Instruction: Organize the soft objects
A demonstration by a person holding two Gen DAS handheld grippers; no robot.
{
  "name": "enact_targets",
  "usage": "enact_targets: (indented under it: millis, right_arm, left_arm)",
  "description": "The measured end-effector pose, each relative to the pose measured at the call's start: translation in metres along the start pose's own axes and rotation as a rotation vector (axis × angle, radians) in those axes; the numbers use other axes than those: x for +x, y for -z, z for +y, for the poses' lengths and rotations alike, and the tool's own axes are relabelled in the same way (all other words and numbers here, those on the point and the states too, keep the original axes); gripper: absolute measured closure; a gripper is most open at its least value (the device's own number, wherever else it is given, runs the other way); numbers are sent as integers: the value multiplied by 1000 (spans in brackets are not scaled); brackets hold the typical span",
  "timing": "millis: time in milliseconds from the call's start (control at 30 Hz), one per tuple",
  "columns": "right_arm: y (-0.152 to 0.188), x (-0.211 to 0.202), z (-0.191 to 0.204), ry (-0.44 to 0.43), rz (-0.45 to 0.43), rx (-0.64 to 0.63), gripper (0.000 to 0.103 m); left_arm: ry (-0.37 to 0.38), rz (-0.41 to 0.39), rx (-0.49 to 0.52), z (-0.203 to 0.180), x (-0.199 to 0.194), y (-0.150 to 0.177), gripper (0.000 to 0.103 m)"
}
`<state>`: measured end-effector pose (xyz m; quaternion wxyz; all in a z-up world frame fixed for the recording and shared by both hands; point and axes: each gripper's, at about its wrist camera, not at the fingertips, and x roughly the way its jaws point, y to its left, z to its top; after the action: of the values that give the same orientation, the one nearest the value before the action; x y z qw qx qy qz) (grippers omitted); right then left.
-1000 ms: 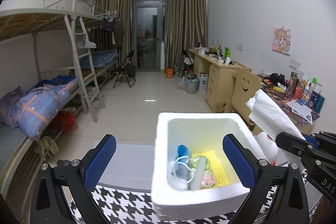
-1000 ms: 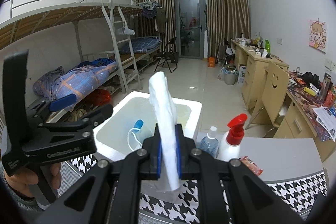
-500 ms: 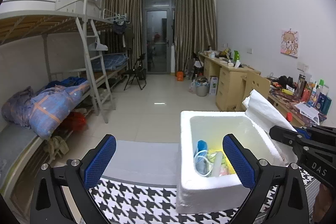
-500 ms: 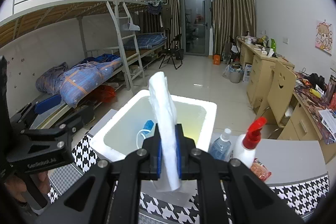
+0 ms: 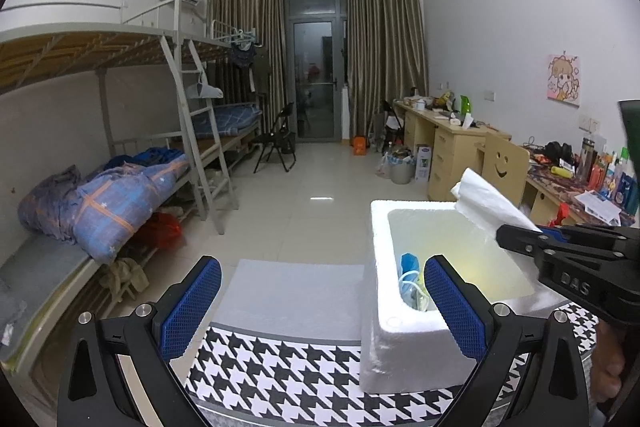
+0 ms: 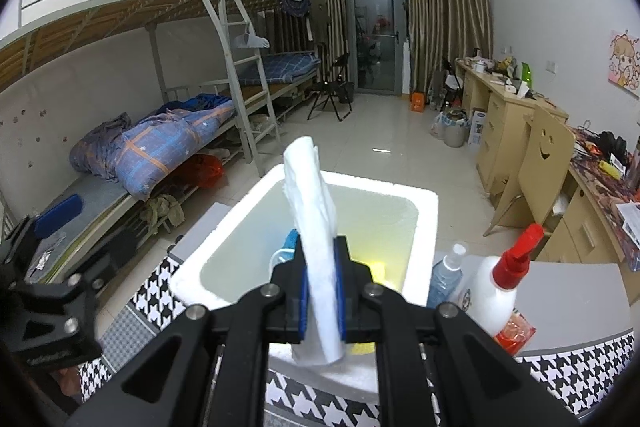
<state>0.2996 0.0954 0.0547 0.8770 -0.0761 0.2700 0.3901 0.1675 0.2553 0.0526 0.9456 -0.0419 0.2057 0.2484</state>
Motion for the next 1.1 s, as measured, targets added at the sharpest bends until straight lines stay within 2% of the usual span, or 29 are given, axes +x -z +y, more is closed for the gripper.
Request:
enact_targets:
  millis: [100,133,167,200,233,267,633,833,1100]
  right_arm:
    - [0,10,-3,-18,31,15,84]
    - [0,12,-4,-15,43,17,72]
    - [1,15,-6,-13,58,22,55]
    - [1,16,-7,-12,65,29,46]
    - [3,15,-6,-14,65,34,32]
    - [3,13,-7,-17,53,38,27]
    - [11,-31,-1,-26,-7,42,25]
    - [22,-63,9,-19,-40,35,19]
    - [42,-122,28,6,-134,13,7]
  left_arm:
    - [-12,-2,9,0,-1,1,1]
    - [-12,-3,12,0,-2,2,1]
    - [-12,-4,13,-1,-4,3,1]
    - [-13,-7,15,-1,-5,3,1]
    - [-13,-8,15,0,-6,4,1]
    - [-13,-9,15,0,-7,4,1]
    - [-4,-44,18,-3,-35,14,1]
    - [24,-77,13,-6,-68,18,1]
    - [49,-140,15,-10,-122,24,1]
